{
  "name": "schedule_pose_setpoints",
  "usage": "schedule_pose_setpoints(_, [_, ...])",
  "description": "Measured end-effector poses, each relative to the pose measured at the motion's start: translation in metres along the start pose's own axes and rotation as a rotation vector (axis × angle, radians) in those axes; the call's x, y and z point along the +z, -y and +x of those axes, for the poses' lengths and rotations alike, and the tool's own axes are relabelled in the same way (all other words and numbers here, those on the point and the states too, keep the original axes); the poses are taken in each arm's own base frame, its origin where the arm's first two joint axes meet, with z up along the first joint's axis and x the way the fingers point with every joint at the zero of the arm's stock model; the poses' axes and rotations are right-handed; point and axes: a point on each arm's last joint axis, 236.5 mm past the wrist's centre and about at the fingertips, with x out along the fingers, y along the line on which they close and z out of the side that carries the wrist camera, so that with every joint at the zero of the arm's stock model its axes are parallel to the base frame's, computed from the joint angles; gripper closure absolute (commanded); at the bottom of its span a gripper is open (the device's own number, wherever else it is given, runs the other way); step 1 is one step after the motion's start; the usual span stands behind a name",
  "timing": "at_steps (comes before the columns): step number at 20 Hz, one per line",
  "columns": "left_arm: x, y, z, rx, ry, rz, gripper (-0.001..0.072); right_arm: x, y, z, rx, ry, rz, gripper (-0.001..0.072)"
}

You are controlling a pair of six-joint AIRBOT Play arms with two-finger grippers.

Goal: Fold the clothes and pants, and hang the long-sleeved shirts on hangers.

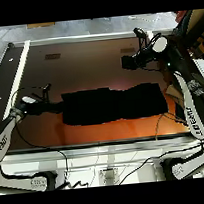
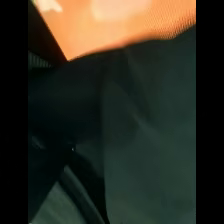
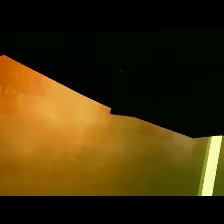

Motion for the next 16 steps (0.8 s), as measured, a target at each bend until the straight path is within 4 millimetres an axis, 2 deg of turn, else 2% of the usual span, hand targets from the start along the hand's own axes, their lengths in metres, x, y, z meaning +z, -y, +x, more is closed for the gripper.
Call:
schedule_pose_setpoints(1, [-0.002,0.004,0.006,0.003,-0.008,0.017,0.0697,0.0,0.0,0.0,0.0,0.0,0.0,0.0683])
schedule_pose_setpoints(4, [-0.002,0.015,0.011,-0.004,-0.017,0.048,0.0699,-0.002,-0.003,0.004,0.004,-0.008,-0.002,0.0683])
schedule_pose_setpoints(7, [0.006,0.028,-0.009,-0.006,-0.023,0.108,0.0699,-0.011,-0.017,0.016,0.019,-0.037,-0.024,0.0683])
schedule_pose_setpoints(9, [0.019,0.034,-0.037,0.045,-0.021,0.172,0.0699,-0.022,-0.031,0.033,0.032,-0.072,-0.047,0.0683])
schedule_pose_setpoints(11, [0.035,0.043,-0.073,0.12,0.004,0.227,0.0698,-0.037,-0.046,0.055,0.046,-0.117,-0.072,0.0683])
schedule_pose_setpoints(14, [0.062,0.075,-0.139,0.202,0.113,0.294,0.0698,-0.073,-0.081,0.099,0.082,-0.204,-0.121,0.0684])
schedule_pose_setpoints(16, [0.072,0.096,-0.177,0.237,0.199,0.326,0.0698,-0.101,-0.114,0.125,0.129,-0.258,-0.146,0.0684])
